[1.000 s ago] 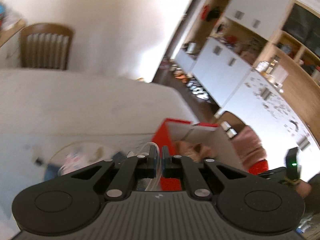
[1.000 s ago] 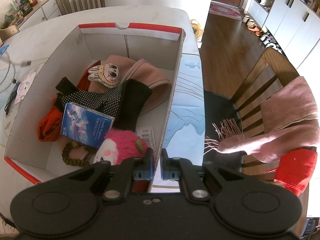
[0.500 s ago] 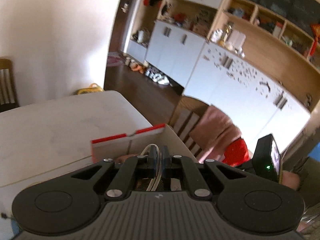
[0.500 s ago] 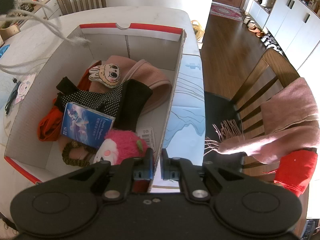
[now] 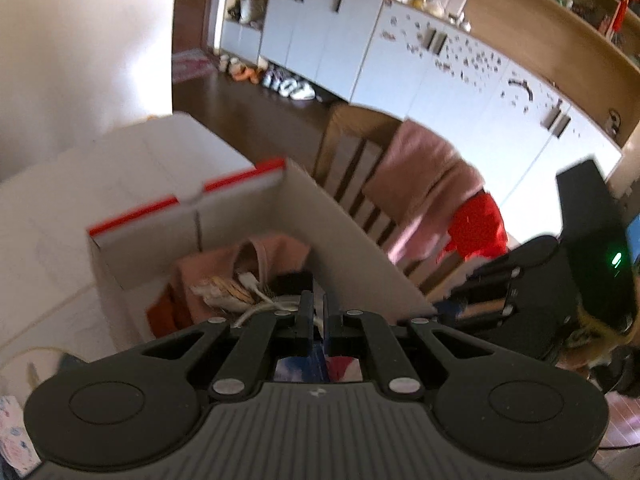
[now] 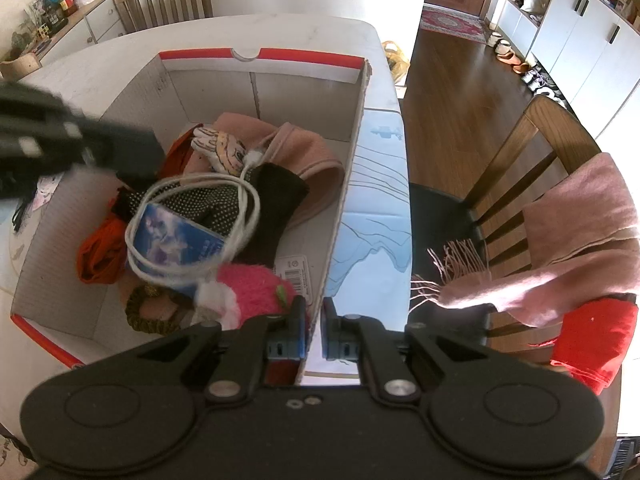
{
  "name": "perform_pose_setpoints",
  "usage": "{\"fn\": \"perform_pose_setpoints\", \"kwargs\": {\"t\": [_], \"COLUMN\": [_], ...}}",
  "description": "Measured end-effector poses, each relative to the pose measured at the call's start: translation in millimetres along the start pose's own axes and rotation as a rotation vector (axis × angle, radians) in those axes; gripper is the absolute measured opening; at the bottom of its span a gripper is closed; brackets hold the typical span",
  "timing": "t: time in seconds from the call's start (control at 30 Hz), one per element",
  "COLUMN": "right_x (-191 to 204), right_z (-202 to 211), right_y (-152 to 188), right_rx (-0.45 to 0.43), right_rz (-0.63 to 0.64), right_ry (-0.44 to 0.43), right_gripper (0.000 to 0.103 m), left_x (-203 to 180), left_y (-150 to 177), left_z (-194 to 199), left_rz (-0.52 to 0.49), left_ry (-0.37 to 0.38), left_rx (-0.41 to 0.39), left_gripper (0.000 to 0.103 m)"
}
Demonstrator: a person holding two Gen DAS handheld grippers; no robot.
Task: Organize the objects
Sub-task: 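Carry the white cable into the box and drop it onto the book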
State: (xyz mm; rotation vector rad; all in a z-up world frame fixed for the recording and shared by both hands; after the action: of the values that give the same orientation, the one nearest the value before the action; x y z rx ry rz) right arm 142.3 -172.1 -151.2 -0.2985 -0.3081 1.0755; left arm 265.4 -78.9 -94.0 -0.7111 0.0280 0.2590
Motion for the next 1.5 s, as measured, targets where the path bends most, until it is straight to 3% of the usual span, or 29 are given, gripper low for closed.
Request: {"fn": "perform_pose_setpoints", "kwargs": {"t": [0.5,0.8,1.27,1.37,1.47,1.5], "right_x": [-1,0,-1,-1,-1,-1], "right_z": [0,0,-1,-1,0,0], "right_y": [0,0,1,1,1,1], "right_rx": [0.0,0.0,0.002,0.004,0.005,0.005], "right_rz": [-0.004,-0.004,0.004,0.006,0.007,0.007], "right_ry": [-0.003,-0.003,0.0,0.0,0.001,0.001], "right_gripper": [0.007,0.007,0.007,0.007,0.007,0.007], "left_x": [-2,1,13,20,27,29], "left_y": [41,46,50,54,60,62], "left_z": [-30,-5,45,55,67,71], "left_rz": [0.02,0.047,0.08,0.1,0.121,0.13], "left_ry": [0.016,0.017,-0.084,-0.102,-0.127,-0.137], "left_rx": [0.126,0.089,0.009,-0.005,-0.026,-0.035], "left_gripper": [0.004,0.004,0.011,0.022,0.046,0.059]}}
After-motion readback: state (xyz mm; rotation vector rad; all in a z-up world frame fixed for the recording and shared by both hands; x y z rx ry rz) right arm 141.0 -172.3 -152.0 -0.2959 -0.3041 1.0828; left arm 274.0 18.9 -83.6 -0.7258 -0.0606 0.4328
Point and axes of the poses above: each gripper's, at about its wrist camera, not at the fingertips, and z roughly against the way its jaws point, x to its left, y to its underside, the point moved 6 cm from there along -z, roughly the way its jaws point, and after that the axes turned 11 degrees about -z, right-handed, at the moved point
